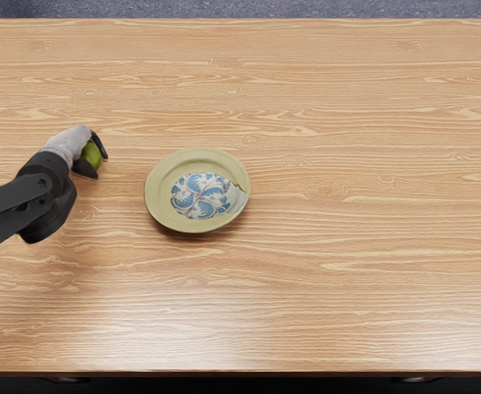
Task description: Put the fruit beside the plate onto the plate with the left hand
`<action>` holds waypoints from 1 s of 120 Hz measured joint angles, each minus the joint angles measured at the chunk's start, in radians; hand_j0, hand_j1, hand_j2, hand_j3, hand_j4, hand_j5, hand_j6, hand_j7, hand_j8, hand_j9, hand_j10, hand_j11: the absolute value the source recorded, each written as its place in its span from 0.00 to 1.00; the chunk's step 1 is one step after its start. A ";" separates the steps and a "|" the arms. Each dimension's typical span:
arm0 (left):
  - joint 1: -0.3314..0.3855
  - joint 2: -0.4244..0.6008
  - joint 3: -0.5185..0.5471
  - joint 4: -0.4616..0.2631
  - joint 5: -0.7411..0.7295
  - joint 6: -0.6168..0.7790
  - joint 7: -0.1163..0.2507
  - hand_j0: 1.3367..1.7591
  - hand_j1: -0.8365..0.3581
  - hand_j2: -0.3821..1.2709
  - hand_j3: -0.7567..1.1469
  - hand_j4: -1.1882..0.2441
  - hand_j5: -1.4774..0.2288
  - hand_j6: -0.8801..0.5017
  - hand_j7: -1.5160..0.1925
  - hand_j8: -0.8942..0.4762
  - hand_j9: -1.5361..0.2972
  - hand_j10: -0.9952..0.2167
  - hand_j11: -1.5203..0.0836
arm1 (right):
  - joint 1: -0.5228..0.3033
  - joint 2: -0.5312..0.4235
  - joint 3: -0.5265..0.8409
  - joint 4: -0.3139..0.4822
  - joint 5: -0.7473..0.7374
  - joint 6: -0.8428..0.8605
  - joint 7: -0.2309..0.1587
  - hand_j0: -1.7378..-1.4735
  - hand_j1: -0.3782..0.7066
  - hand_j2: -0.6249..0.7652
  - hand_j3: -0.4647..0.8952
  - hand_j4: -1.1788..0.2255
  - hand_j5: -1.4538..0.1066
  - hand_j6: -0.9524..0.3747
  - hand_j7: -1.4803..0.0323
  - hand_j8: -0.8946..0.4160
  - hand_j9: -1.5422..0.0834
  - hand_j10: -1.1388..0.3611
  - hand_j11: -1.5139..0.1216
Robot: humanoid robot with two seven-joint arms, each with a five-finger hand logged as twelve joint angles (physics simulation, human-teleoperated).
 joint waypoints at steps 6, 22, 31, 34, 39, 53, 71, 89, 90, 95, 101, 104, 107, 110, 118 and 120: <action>-0.004 0.014 -0.002 -0.020 -0.002 0.000 0.000 0.72 0.32 0.43 0.39 0.33 0.29 0.50 0.30 0.54 0.29 0.52 0.30 | 0.000 0.000 0.000 0.000 0.000 0.000 0.000 0.30 0.03 0.45 0.34 0.84 0.93 0.72 0.98 0.68 0.95 0.76 0.93; -0.042 0.035 -0.008 -0.067 -0.013 0.000 0.001 0.70 0.31 0.44 0.39 0.35 0.27 0.52 0.28 0.56 0.27 0.55 0.28 | 0.000 0.000 0.001 0.000 0.001 0.000 0.000 0.30 0.03 0.45 0.34 0.84 0.93 0.72 0.98 0.68 0.95 0.76 0.93; -0.066 0.047 -0.010 -0.092 -0.025 -0.001 0.001 0.69 0.32 0.43 0.39 0.36 0.26 0.52 0.27 0.57 0.26 0.55 0.27 | 0.000 0.000 0.001 0.000 0.001 0.000 0.000 0.30 0.03 0.45 0.34 0.84 0.93 0.72 0.98 0.68 0.95 0.76 0.93; -0.081 0.059 -0.010 -0.104 -0.032 -0.002 0.001 0.69 0.32 0.43 0.39 0.35 0.26 0.52 0.27 0.57 0.26 0.55 0.27 | 0.000 0.000 0.001 0.000 0.002 0.000 0.000 0.30 0.03 0.45 0.34 0.84 0.93 0.72 0.98 0.68 0.95 0.76 0.93; -0.106 0.072 -0.010 -0.128 -0.048 -0.004 0.002 0.69 0.30 0.45 0.39 0.36 0.26 0.53 0.27 0.57 0.25 0.55 0.26 | 0.000 0.000 0.001 0.000 0.002 0.000 0.000 0.30 0.03 0.45 0.34 0.84 0.93 0.72 0.98 0.68 0.95 0.76 0.93; -0.142 0.072 -0.011 -0.187 -0.085 -0.019 0.000 0.68 0.34 0.44 0.40 0.31 0.24 0.49 0.25 0.54 0.24 0.52 0.25 | 0.000 0.000 0.001 -0.001 0.002 0.000 0.000 0.30 0.03 0.45 0.34 0.84 0.93 0.72 0.98 0.68 0.95 0.76 0.93; -0.181 0.065 -0.012 -0.274 -0.127 -0.046 -0.001 0.67 0.33 0.49 0.40 0.30 0.23 0.48 0.25 0.52 0.24 0.51 0.23 | 0.000 0.000 0.001 -0.003 0.002 0.000 0.000 0.30 0.03 0.45 0.34 0.84 0.93 0.72 0.98 0.68 0.95 0.76 0.93; -0.193 0.016 -0.011 -0.316 -0.145 -0.070 -0.001 0.68 0.37 0.43 0.40 0.25 0.23 0.44 0.25 0.48 0.24 0.47 0.22 | 0.000 0.000 0.001 -0.003 0.002 0.000 0.000 0.30 0.03 0.45 0.34 0.84 0.93 0.72 0.98 0.68 0.95 0.76 0.93; -0.193 0.012 -0.011 -0.317 -0.146 -0.071 -0.001 0.68 0.36 0.44 0.40 0.25 0.23 0.43 0.25 0.48 0.24 0.46 0.22 | 0.000 0.000 0.001 -0.003 0.002 0.000 0.000 0.30 0.03 0.45 0.34 0.84 0.93 0.72 0.98 0.68 0.95 0.76 0.93; -0.193 -0.008 -0.011 -0.323 -0.150 -0.073 -0.001 0.68 0.37 0.45 0.40 0.24 0.25 0.42 0.26 0.48 0.24 0.45 0.22 | 0.000 0.000 0.001 -0.003 0.002 0.000 0.000 0.30 0.03 0.45 0.34 0.84 0.93 0.72 0.98 0.68 0.95 0.76 0.93; -0.193 -0.032 -0.010 -0.328 -0.154 -0.075 -0.001 0.68 0.37 0.45 0.40 0.24 0.26 0.43 0.26 0.48 0.24 0.45 0.22 | 0.000 0.000 0.001 -0.003 0.002 0.000 0.000 0.30 0.03 0.45 0.34 0.84 0.93 0.72 0.98 0.68 0.95 0.76 0.93; -0.192 -0.038 -0.010 -0.330 -0.156 -0.076 -0.001 0.68 0.36 0.46 0.40 0.24 0.26 0.44 0.25 0.49 0.24 0.46 0.22 | 0.000 0.000 0.001 -0.003 0.002 0.000 0.000 0.30 0.03 0.45 0.34 0.84 0.93 0.72 0.98 0.68 0.95 0.76 0.93; -0.189 -0.052 -0.010 -0.331 -0.157 -0.076 -0.001 0.68 0.36 0.46 0.40 0.24 0.26 0.43 0.26 0.49 0.24 0.46 0.22 | 0.000 0.000 0.001 -0.003 0.002 0.000 0.000 0.30 0.03 0.45 0.34 0.84 0.93 0.72 0.98 0.68 0.95 0.76 0.93; -0.185 -0.060 -0.009 -0.332 -0.159 -0.077 -0.001 0.68 0.35 0.47 0.40 0.25 0.26 0.43 0.26 0.50 0.23 0.45 0.22 | 0.000 0.000 0.001 -0.003 0.002 0.000 0.000 0.30 0.03 0.45 0.34 0.84 0.93 0.72 0.98 0.68 0.95 0.76 0.93; -0.177 -0.085 -0.007 -0.333 -0.162 -0.079 -0.001 0.68 0.34 0.48 0.40 0.26 0.25 0.44 0.26 0.50 0.23 0.45 0.21 | 0.001 0.000 0.000 -0.003 0.002 0.000 0.000 0.30 0.03 0.45 0.34 0.84 0.93 0.72 0.98 0.68 0.95 0.76 0.93; -0.177 -0.089 -0.006 -0.333 -0.163 -0.079 -0.001 0.68 0.35 0.48 0.40 0.26 0.25 0.44 0.26 0.50 0.22 0.46 0.21 | 0.001 0.000 0.000 -0.003 0.002 0.000 0.000 0.30 0.03 0.45 0.34 0.84 0.93 0.72 0.98 0.68 0.95 0.76 0.93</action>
